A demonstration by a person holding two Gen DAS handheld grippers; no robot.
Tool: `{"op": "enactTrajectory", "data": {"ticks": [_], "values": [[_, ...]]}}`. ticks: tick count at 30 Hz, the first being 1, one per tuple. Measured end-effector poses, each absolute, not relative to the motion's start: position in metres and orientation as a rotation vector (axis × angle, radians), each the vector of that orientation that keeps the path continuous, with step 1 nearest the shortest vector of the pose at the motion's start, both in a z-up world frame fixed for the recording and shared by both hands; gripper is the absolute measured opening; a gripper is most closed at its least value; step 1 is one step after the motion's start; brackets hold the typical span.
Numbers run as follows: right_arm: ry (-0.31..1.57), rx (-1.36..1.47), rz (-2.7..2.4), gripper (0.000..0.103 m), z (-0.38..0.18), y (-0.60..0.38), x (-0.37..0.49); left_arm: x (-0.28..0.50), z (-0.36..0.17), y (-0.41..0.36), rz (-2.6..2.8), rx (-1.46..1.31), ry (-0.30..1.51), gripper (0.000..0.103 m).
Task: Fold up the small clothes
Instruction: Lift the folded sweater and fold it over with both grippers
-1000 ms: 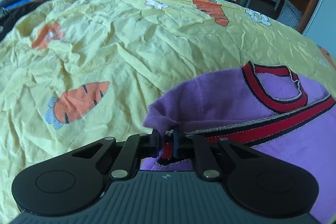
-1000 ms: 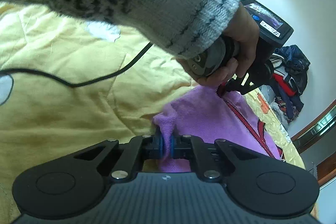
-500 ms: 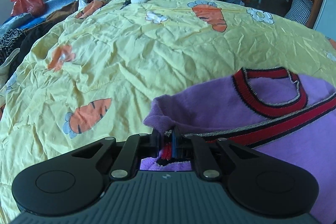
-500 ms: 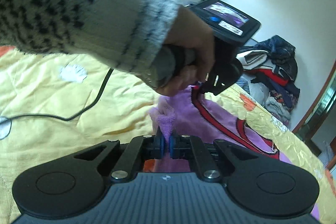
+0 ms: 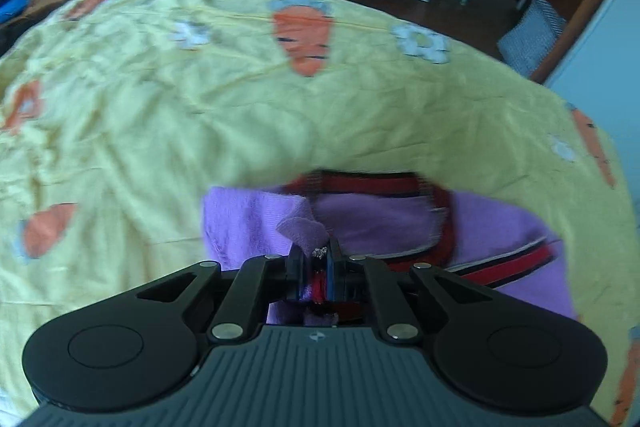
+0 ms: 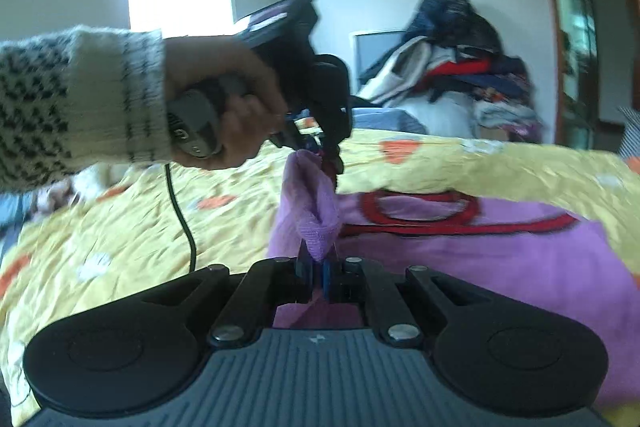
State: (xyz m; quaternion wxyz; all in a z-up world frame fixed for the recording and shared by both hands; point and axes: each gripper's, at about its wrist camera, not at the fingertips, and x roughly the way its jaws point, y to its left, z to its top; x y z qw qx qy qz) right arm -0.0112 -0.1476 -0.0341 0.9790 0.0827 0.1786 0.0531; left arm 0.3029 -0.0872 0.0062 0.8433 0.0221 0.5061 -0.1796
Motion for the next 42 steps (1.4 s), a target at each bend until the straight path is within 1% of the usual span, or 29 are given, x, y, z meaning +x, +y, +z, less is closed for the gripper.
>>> {"op": "enactTrajectory", "data": {"ticks": [9, 13, 18, 25, 36, 37, 38, 39, 40, 41, 42], "values": [[0.330, 0.388, -0.021, 0.004, -0.044, -0.248, -0.046, 0.279, -0.010, -0.205, -0.481, 0.114, 1.094, 0.012], [0.322, 0.425, -0.085, 0.004, -0.051, -0.282, -0.062, 0.261, -0.016, -0.251, -0.530, 0.147, 1.088, 0.012], [0.355, 0.474, -0.137, 0.004, -0.070, -0.307, -0.084, 0.243, -0.026, -0.295, -0.554, 0.193, 1.083, 0.012], [0.392, 0.512, -0.172, 0.004, -0.086, -0.319, -0.093, 0.229, -0.039, -0.326, -0.562, 0.238, 1.086, 0.012], [0.433, 0.597, -0.234, 0.004, -0.099, -0.333, -0.104, 0.222, -0.056, -0.351, -0.614, 0.179, 1.100, 0.013], [0.441, 0.601, -0.240, 0.004, -0.101, -0.333, -0.103, 0.225, -0.058, -0.353, -0.627, 0.149, 1.111, 0.018], [0.456, 0.612, -0.242, 0.004, -0.101, -0.334, -0.102, 0.229, -0.059, -0.353, -0.642, 0.124, 1.127, 0.030], [0.463, 0.624, -0.245, 0.004, -0.102, -0.335, -0.101, 0.232, -0.057, -0.351, -0.656, 0.100, 1.139, 0.037], [0.477, 0.616, -0.247, 0.005, -0.102, -0.334, -0.100, 0.235, -0.052, -0.346, -0.658, 0.074, 1.134, 0.052], [0.501, 0.594, -0.245, 0.009, -0.101, -0.332, -0.097, 0.236, -0.045, -0.340, -0.655, 0.054, 1.113, 0.065], [0.524, 0.587, -0.254, 0.013, -0.101, -0.332, -0.096, 0.237, -0.034, -0.329, -0.659, 0.033, 1.081, 0.068]]}}
